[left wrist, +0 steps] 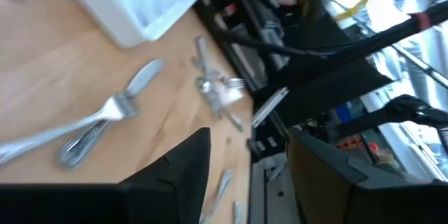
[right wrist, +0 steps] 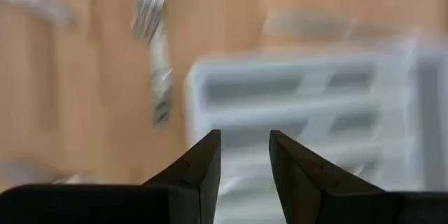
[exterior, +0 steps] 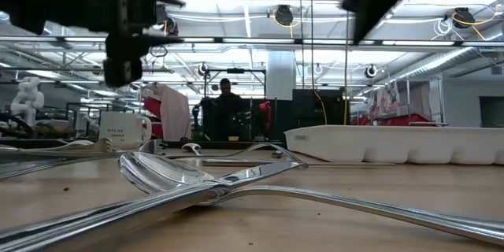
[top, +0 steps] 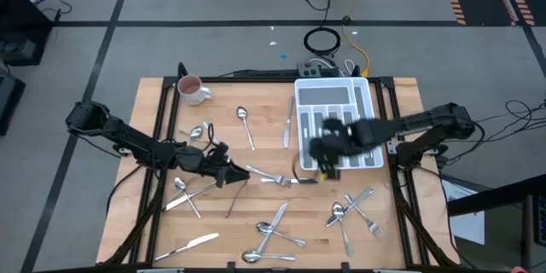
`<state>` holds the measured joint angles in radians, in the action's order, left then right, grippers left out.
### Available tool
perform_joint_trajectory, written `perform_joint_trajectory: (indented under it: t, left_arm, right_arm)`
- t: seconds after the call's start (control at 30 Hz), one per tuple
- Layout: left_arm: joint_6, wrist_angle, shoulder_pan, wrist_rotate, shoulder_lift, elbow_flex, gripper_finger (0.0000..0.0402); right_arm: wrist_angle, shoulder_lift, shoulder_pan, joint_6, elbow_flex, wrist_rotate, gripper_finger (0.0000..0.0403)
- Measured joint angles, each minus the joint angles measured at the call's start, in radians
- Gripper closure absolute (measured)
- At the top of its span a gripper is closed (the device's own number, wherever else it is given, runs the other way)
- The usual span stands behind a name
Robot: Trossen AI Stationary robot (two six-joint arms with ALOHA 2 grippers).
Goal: Sort silverware
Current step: Put the spoon in the middle section of the silverware tray
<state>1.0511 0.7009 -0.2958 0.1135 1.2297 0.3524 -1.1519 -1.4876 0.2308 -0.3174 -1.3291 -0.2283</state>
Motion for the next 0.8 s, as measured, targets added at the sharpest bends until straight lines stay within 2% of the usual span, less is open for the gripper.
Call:
perform_joint_trajectory:
  t: [0.1, 0.27, 0.37, 0.43, 0.57, 0.8]
  left_arm:
    - [-0.044, 0.000, 0.000, -0.001, 0.000, 0.028, 0.0210]
    - [-0.071, 0.000, 0.002, -0.004, 0.000, 0.043, 0.0210]
    - [-0.075, -0.002, 0.007, -0.002, 0.000, 0.043, 0.0210]
    - [-0.090, -0.002, 0.014, 0.000, 0.000, 0.043, 0.0210]
    - [-0.090, -0.003, 0.030, -0.006, 0.000, 0.043, 0.0210]
    - [-0.094, -0.008, 0.033, -0.009, 0.000, 0.043, 0.0210]
  right_arm:
    - [-0.041, -0.011, 0.160, -0.304, 0.035, 0.034, 0.0289]
    - [0.057, -0.027, 0.391, -0.866, 0.074, 0.110, 0.0289]
    - [0.110, -0.052, 0.471, -1.172, 0.088, 0.102, 0.0287]
    - [0.117, -0.078, 0.503, -1.310, 0.094, 0.106, 0.0280]
    - [0.146, -0.163, 0.537, -1.458, 0.100, 0.192, 0.0248]
    - [0.255, -0.322, 0.546, -1.547, 0.100, 0.279, 0.0171]
